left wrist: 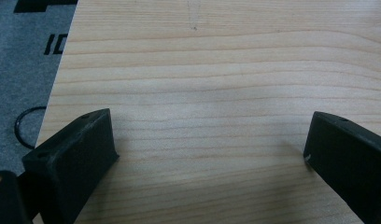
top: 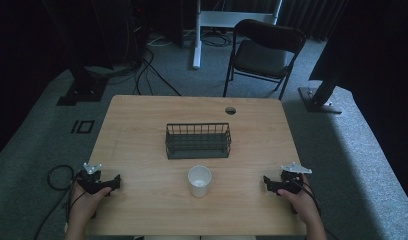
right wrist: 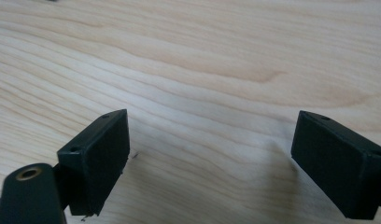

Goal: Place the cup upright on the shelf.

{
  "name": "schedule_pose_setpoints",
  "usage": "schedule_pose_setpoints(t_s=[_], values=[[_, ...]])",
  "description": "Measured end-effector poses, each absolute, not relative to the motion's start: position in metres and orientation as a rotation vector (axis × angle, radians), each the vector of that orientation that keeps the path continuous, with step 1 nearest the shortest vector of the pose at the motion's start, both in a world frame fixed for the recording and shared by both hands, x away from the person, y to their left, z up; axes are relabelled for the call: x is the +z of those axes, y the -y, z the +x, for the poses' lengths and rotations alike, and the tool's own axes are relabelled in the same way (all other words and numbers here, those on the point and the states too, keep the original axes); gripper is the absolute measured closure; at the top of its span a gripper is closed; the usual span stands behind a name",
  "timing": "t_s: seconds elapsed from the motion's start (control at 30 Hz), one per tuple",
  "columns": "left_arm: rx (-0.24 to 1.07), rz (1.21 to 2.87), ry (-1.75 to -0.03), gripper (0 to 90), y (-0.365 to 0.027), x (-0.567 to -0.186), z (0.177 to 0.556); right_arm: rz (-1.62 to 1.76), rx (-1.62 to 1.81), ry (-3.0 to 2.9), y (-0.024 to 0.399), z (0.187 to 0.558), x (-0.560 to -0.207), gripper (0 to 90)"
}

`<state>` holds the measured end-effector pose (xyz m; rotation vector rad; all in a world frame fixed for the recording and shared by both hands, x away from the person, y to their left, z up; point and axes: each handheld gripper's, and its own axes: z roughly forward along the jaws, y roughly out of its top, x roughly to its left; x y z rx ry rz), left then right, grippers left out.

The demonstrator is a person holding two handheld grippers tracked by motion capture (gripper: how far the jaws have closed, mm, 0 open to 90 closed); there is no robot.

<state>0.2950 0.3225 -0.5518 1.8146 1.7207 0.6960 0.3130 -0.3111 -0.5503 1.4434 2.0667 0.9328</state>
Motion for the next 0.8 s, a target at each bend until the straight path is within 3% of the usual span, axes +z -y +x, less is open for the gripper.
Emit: schedule_pose_setpoints(t_s=[0.8], values=[[0.696, 1.815, -1.720, 2.4, -0.323, -0.552, 0.295, 1.173, 1.069, -2.246, 0.254, 0.313, -0.533, 11.2]])
